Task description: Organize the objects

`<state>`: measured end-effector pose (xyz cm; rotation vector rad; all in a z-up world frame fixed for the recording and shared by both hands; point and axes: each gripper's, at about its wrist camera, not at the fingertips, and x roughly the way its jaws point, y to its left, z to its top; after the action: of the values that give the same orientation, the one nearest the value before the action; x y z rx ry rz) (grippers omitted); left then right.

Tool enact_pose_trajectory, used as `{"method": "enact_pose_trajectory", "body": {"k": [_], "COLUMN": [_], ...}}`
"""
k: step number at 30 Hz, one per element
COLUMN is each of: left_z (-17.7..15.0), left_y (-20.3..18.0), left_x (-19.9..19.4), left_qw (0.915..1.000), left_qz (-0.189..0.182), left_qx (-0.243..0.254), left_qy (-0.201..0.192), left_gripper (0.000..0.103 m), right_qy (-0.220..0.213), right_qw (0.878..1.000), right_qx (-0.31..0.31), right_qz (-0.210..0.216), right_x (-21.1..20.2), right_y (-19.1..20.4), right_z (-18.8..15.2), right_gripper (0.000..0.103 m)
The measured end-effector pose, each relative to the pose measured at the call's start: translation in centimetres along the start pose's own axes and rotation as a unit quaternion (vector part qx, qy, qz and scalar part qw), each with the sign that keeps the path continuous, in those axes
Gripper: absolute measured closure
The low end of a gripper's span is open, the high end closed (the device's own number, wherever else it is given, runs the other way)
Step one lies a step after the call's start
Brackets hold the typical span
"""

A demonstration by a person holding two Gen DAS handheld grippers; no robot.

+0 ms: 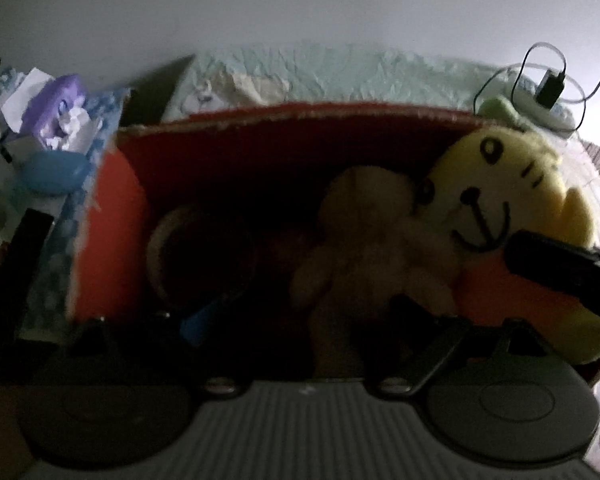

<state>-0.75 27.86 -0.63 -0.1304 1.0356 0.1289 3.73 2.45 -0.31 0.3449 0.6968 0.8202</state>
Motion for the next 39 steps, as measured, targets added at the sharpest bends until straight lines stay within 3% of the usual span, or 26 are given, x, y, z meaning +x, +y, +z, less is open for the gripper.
{"method": "enact_pose_trajectory", "body": {"k": [7, 18, 28, 33, 39], "left_z": [0.0, -0.2, -0.2, -0.4, -1.5], "left_y": [-0.5, -1.0, -1.3, -1.4, -1.8], "left_x": [1.0, 1.0, 1.2, 0.0, -3.9], "left_qw": [0.9998, 0.9997, 0.9993, 0.9992, 0.9975], "left_qz": [0.005, 0.010, 0.024, 0.031, 0.025], "left_qx": [0.006, 0.015, 0.026, 0.027, 0.037], "left_qy": [0.018, 0.015, 0.009, -0.005, -0.055], "left_gripper": [0.008, 0.005, 0.004, 0.008, 0.008], "right_qy": [-0.004, -0.009, -0.008, -0.018, -0.055], "right_qw": [1.000, 1.000, 0.996, 0.995, 0.991], "right_qx": [0.006, 0.016, 0.083, 0.086, 0.114], "right_qz": [0.005, 0.013, 0.042, 0.046, 0.045], "right_x": [-0.1, -0.2, -1.9, -3.9, -7.6], "right_y": [-0.1, -0.3, -1.0, -1.0, -2.4], "right_z": [0.0, -0.1, -0.2, -0.6, -1.3], "right_gripper": [0.088, 0.088, 0.085, 0.080, 0.080]}}
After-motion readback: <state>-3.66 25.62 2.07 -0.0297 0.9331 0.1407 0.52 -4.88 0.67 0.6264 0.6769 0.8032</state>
